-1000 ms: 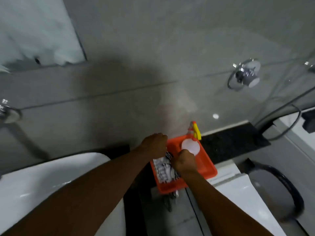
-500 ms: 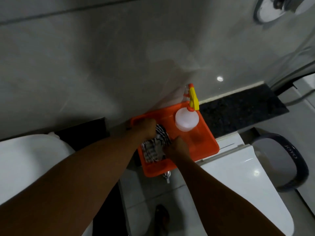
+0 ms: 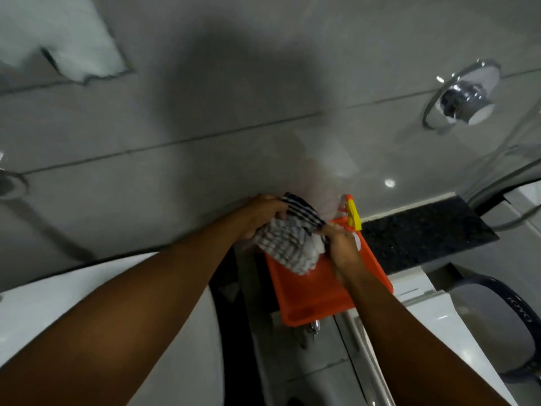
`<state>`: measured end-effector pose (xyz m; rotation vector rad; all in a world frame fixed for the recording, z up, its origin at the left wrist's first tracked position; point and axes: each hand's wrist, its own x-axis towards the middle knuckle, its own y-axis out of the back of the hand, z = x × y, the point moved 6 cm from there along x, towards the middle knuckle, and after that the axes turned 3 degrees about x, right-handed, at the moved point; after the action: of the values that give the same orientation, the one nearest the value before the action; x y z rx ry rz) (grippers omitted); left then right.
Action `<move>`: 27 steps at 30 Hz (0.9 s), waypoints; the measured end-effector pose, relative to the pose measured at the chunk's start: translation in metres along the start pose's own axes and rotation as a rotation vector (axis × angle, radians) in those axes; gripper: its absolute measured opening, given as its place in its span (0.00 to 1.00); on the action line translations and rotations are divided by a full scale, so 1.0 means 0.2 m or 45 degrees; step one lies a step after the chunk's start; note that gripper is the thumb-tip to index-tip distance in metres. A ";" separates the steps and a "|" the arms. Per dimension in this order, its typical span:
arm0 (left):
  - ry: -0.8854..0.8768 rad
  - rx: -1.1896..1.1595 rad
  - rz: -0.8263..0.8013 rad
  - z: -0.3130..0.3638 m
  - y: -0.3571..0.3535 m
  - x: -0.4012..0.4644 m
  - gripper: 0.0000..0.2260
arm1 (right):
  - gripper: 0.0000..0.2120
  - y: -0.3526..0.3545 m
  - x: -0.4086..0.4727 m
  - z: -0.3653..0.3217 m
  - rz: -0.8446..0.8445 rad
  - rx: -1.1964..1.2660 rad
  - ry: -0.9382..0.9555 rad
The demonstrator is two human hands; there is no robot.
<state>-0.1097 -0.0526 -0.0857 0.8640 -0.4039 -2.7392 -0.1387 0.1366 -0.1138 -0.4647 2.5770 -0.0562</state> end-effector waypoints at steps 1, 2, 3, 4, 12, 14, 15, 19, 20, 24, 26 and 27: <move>0.011 -0.093 0.017 0.04 0.08 -0.09 0.05 | 0.13 -0.08 -0.06 -0.10 -0.036 0.063 0.034; 0.014 -0.170 0.032 0.07 0.17 -0.17 0.03 | 0.11 -0.16 -0.12 -0.19 -0.066 0.124 0.058; 0.006 -0.227 0.049 0.09 0.25 -0.25 0.03 | 0.08 -0.24 -0.19 -0.28 -0.092 0.173 0.072; -0.007 -0.265 0.070 0.11 0.34 -0.34 0.04 | 0.09 -0.33 -0.26 -0.36 -0.116 0.232 0.085; -0.075 -0.445 0.395 0.08 1.12 -1.10 0.16 | 0.12 -1.16 -0.73 -0.67 -0.327 0.298 -0.044; -0.093 -0.381 0.551 0.02 1.33 -1.27 0.16 | 0.13 -1.39 -0.83 -0.65 -0.516 0.104 -0.106; -0.092 -0.305 0.637 -0.03 1.44 -1.36 0.15 | 0.14 -1.50 -0.88 -0.62 -0.587 -0.054 -0.092; -0.112 -0.140 0.866 -0.23 1.69 -1.60 0.10 | 0.11 -1.82 -0.98 -0.59 -0.571 -0.435 0.125; -0.108 -0.139 0.912 -0.27 1.73 -1.63 0.10 | 0.12 -1.88 -0.99 -0.59 -0.554 -0.420 0.158; -0.072 -0.106 0.967 -0.39 1.77 -1.63 0.13 | 0.12 -1.97 -0.94 -0.56 -0.420 -0.437 0.329; -0.022 0.005 0.994 -0.41 1.75 -1.59 0.12 | 0.13 -1.96 -0.91 -0.56 -0.331 -0.495 0.416; 0.014 0.126 1.088 -0.41 1.75 -1.59 0.13 | 0.14 -1.96 -0.90 -0.55 -0.310 -0.510 0.452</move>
<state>0.2424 -0.2965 0.1320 0.5415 -0.7121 -1.9337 0.0747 -0.1766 0.1186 -0.9944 2.8677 0.3260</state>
